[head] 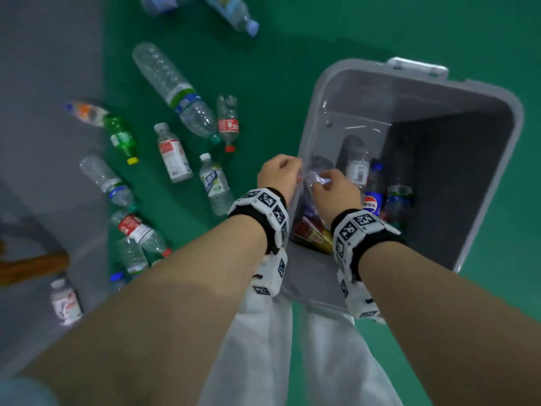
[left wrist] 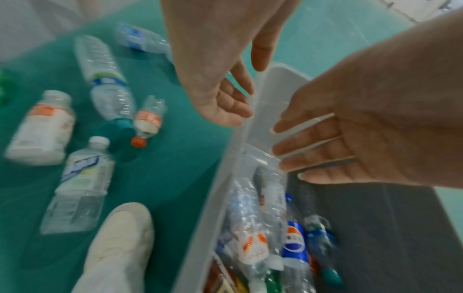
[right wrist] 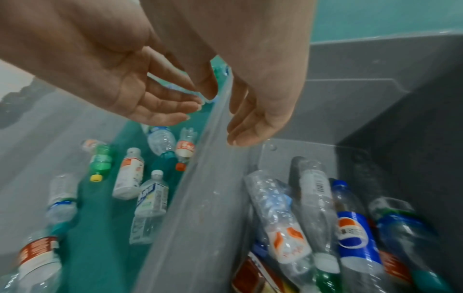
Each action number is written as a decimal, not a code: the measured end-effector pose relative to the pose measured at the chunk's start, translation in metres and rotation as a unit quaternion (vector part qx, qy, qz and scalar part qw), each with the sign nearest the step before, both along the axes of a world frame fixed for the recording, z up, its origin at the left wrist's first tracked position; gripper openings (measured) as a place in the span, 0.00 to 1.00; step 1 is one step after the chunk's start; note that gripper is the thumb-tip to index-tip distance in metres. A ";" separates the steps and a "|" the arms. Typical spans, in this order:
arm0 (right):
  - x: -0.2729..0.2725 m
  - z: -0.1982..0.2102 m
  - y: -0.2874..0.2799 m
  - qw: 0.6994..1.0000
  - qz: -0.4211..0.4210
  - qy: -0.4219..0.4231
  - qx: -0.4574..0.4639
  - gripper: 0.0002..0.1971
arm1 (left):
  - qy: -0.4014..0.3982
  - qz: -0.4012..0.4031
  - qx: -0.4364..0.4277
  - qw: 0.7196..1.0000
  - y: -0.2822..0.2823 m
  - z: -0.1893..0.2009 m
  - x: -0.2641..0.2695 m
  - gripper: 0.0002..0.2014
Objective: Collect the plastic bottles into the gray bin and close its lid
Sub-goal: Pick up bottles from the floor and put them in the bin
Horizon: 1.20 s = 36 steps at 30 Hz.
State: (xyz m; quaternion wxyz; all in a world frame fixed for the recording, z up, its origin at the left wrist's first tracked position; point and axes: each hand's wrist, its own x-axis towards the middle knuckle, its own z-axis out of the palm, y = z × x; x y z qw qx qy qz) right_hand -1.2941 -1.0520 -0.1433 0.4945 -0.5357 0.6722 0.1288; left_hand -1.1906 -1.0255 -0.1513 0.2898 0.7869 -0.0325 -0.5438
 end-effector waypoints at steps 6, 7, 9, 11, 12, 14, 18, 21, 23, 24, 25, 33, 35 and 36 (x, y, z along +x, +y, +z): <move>0.080 -0.019 0.016 0.997 0.068 -0.022 0.014 0.18 | -0.008 0.089 0.109 0.990 0.061 -0.044 0.091 0.08; 0.093 -0.026 0.017 0.997 0.076 -0.020 0.018 0.18 | -0.007 0.087 0.136 0.987 0.074 -0.056 0.105 0.09; 0.120 -0.043 0.018 0.996 0.087 -0.013 0.029 0.18 | -0.002 0.068 0.181 0.981 0.096 -0.081 0.129 0.10; 0.145 -0.063 0.016 0.996 0.074 -0.008 0.041 0.18 | -0.006 0.050 0.217 0.975 0.114 -0.100 0.147 0.11; 0.154 -0.070 0.014 0.997 0.054 -0.008 0.047 0.18 | -0.020 0.034 0.238 0.970 0.119 -0.104 0.152 0.11; 0.180 -0.092 0.013 0.998 0.033 -0.001 0.052 0.17 | -0.042 -0.049 0.287 0.956 0.131 -0.120 0.168 0.13; 0.224 -0.138 0.010 0.998 0.025 0.011 0.061 0.18 | -0.039 -0.099 0.330 0.938 0.145 -0.152 0.194 0.14; 0.242 -0.168 0.005 0.998 0.026 0.016 0.058 0.18 | 0.007 -0.028 0.288 0.957 0.158 -0.172 0.199 0.21; 0.249 -0.187 0.002 0.998 0.021 0.021 0.050 0.19 | 0.010 -0.014 0.265 0.964 0.160 -0.183 0.200 0.27; 0.252 -0.197 0.001 0.998 0.019 0.027 0.044 0.19 | -0.002 -0.023 0.267 0.963 0.160 -0.189 0.201 0.30; 0.255 -0.208 -0.001 0.998 0.019 0.035 0.043 0.20 | -0.017 -0.035 0.268 0.963 0.158 -0.198 0.202 0.32; 0.267 -0.266 0.005 0.991 -0.084 0.095 0.039 0.39 | -0.070 -0.147 0.273 0.948 0.155 -0.240 0.198 0.41; 0.270 -0.276 0.003 0.991 -0.076 0.100 0.044 0.41 | -0.088 -0.173 0.276 0.941 0.159 -0.249 0.198 0.43; 0.271 -0.280 0.003 0.993 -0.061 0.096 0.045 0.41 | -0.094 -0.182 0.276 0.939 0.162 -0.252 0.197 0.44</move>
